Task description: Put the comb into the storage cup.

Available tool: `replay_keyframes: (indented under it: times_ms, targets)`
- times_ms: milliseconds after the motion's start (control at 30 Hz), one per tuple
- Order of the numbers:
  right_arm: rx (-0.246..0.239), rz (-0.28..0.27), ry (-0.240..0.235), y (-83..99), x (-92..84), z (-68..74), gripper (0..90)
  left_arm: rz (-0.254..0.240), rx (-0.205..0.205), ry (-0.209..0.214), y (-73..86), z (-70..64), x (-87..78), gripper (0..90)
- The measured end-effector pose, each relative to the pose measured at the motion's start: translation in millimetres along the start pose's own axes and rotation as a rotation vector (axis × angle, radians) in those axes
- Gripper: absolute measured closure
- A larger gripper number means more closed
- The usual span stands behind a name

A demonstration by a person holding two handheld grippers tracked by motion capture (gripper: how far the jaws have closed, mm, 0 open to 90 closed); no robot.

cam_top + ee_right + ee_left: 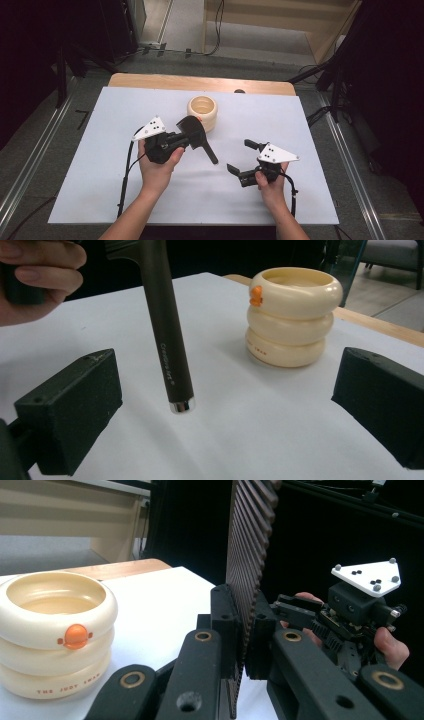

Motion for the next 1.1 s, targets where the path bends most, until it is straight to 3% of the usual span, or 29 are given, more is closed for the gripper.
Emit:
replay_keyframes:
  times_ms: [633, 1100]
  targets:
    - [-0.007, 0.022, 0.078, 14.8, -26.6, -23.6, 0.0, 0.002, 0.005, -0.021, -6.4, 11.4, -2.3, 85.7]
    - [0.016, 0.026, 0.130, 28.3, -48.7, -37.6, 0.0, -0.010, 0.014, -0.041, -19.6, 23.4, -4.5, 85.6]
Point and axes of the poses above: each handheld gripper's, and its own axes: x roughly forward along the jaws, y roughly out of its underside, z roughly to its left, the point moved 7 cm from there along x, roughly forward along the jaws, and after that the axes turned 8 degrees about x, right-handed, at the moved point
